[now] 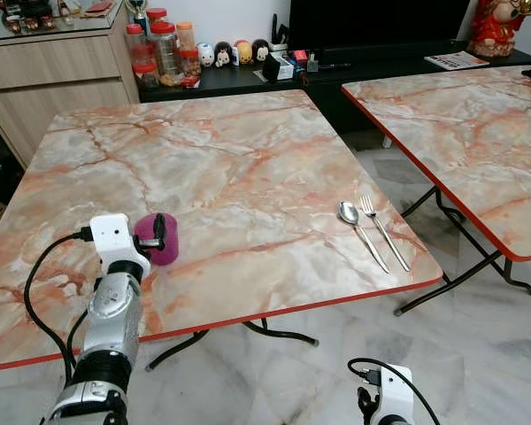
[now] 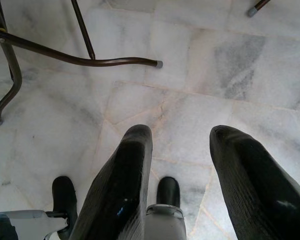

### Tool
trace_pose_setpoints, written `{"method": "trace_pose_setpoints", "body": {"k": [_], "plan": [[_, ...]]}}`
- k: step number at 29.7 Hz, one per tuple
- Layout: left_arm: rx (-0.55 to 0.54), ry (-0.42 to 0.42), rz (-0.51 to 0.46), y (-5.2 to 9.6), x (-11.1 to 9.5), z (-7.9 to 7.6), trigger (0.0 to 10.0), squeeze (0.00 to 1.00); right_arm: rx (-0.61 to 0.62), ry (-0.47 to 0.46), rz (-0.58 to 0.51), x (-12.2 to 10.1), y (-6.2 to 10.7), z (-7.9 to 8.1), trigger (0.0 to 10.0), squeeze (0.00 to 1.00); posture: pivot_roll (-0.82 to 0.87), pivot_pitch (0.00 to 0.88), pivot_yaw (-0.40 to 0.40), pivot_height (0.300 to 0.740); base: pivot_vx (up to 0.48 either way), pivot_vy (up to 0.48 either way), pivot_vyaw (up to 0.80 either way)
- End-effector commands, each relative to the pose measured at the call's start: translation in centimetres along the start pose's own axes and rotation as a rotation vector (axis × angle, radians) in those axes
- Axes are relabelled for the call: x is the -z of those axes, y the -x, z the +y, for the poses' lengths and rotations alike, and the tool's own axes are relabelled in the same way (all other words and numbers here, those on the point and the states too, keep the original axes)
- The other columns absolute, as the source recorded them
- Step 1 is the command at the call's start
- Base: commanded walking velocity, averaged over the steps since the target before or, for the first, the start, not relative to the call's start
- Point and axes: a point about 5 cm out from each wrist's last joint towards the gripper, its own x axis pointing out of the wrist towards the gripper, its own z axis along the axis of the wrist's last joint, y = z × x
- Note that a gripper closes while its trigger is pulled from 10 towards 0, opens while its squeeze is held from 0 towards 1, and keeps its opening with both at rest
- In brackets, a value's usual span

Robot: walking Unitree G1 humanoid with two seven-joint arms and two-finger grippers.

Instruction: Setting the table

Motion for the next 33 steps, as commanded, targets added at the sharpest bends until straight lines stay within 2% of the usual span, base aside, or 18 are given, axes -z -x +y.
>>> {"method": "trace_pose_setpoints", "body": {"k": [1,2,4,9,12,15,17,19,23,25,27,31,33], "plan": [[0.026,-0.039,-0.011,-0.9,-1.5,-0.2,10.0,0.00,-0.001,0.004,-0.012,-0.3,-0.1,0.1,10.0,0.00,0.03,0.000,-0.010,0.740,0.000,0.000,0.00],[0.059,-0.098,-0.007,-1.7,-2.9,-0.3,10.0,0.00,-0.002,0.005,-0.011,-0.3,-0.1,0.1,10.0,0.00,0.03,0.000,-0.010,0.740,0.000,0.000,0.00],[0.081,-0.144,0.004,-2.2,-3.7,-0.5,10.0,0.00,-0.003,0.006,-0.010,-0.3,-0.1,0.1,10.0,0.00,0.03,0.000,-0.007,0.740,0.000,0.000,0.00],[0.136,-0.161,0.045,-2.7,-3.9,-1.0,10.0,0.00,-0.005,0.004,-0.010,-0.3,-0.1,0.2,10.0,0.00,0.03,0.000,-0.001,0.740,0.000,0.000,0.00],[0.168,-0.087,-0.036,-2.3,-3.7,-1.6,10.0,0.00,-0.005,0.001,-0.010,-0.3,-0.1,0.3,10.0,0.00,0.02,0.000,0.005,0.740,0.000,0.000,0.00],[0.131,-0.029,-0.032,-1.8,-2.8,-1.3,10.0,0.00,-0.003,-0.001,-0.013,-0.3,-0.1,0.3,10.0,0.00,0.02,0.000,0.006,0.740,0.000,0.000,0.00],[0.126,-0.030,-0.006,-1.6,-2.4,-1.2,10.0,0.00,-0.002,-0.002,-0.013,-0.3,-0.1,0.2,10.0,0.00,0.01,0.000,0.009,0.740,0.000,0.000,0.00],[0.127,-0.086,0.050,-1.6,-2.3,-1.0,10.0,0.00,0.000,-0.001,-0.012,-0.3,-0.1,0.1,10.0,0.00,0.02,0.000,0.006,0.740,0.000,0.000,0.00],[0.166,-0.185,0.082,-2.5,-3.8,-0.8,10.0,0.00,-0.005,0.009,-0.009,-0.3,-0.1,0.2,10.0,0.00,0.03,0.000,0.003,0.740,0.000,0.000,0.00],[0.169,-0.208,0.100,-2.8,-4.2,-0.6,10.0,0.00,-0.008,0.011,-0.009,-0.3,-0.1,0.3,10.0,0.00,0.03,0.000,0.005,0.740,0.000,0.000,0.00],[0.174,-0.257,0.167,-3.1,-3.8,-0.3,10.0,0.00,-0.010,0.010,-0.012,-0.4,-0.1,0.4,10.0,0.00,0.02,0.000,0.008,0.740,0.000,0.000,0.00],[0.180,-0.279,0.226,-3.4,-3.7,-0.1,10.0,0.00,-0.009,0.008,-0.013,-0.5,-0.1,0.4,10.0,0.00,0.02,0.000,0.008,0.740,0.000,0.000,0.00],[0.236,-0.315,0.285,-3.5,-3.7,-0.3,10.0,0.00,-0.007,0.006,-0.015,-0.5,-0.1,0.3,10.0,0.00,0.02,0.000,0.006,0.740,0.000,0.000,0.00]]}}
